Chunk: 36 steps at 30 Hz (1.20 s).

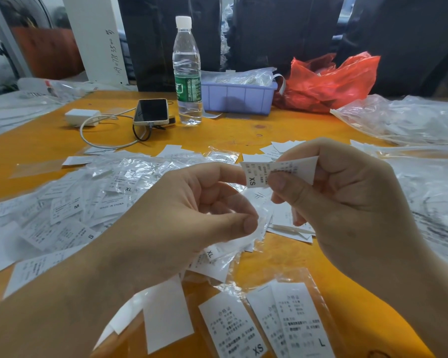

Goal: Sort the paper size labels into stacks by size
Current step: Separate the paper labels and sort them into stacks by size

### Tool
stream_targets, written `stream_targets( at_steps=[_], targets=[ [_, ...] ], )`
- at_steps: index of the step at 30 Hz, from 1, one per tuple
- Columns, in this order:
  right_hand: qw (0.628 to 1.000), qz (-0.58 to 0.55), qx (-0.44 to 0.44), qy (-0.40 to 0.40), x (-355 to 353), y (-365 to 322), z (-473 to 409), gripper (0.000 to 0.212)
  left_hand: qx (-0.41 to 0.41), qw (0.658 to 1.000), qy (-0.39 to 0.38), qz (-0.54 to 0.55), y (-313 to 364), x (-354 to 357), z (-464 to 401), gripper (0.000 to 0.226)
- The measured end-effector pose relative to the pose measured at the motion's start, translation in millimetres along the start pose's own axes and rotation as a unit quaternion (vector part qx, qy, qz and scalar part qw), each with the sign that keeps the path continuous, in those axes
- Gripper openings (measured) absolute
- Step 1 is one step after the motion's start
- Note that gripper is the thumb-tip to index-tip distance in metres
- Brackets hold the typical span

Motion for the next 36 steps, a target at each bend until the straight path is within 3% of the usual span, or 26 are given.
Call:
stream_targets(
  at_steps=[7, 12, 29, 36],
  targets=[
    [1.0, 0.004, -0.001, -0.005, -0.7, 1.6, -1.0, 0.003, -0.004, 1.0, 0.005, -0.018, 1.3, 0.2, -0.2, 0.052],
    [1.0, 0.001, -0.003, -0.012, 1.2, 1.1, -0.1, 0.004, -0.001, 1.0, -0.003, 0.028, 3.3, 2.1, 0.8, 0.041],
    [1.0, 0.011, -0.001, -0.01, -0.8, -0.8, -0.9, 0.004, -0.007, 0.999, -0.006, 0.033, 3.9, -2.2, 0.9, 0.041],
    [0.998, -0.04, 0.043, -0.017, 1.9, 0.2, 1.4, 0.004, -0.005, 1.0, 0.017, 0.013, 5.5, -8.3, 0.1, 0.048]
  ],
)
Point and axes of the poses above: each hand's wrist, its own z-axis away from the middle knuckle, its own x-axis out of the palm, y = z × x, the point moved 9 cm from there along -z, towards the middle knuckle, and after that the axes turned 4 degrees about -x, right-handed, at the moved point
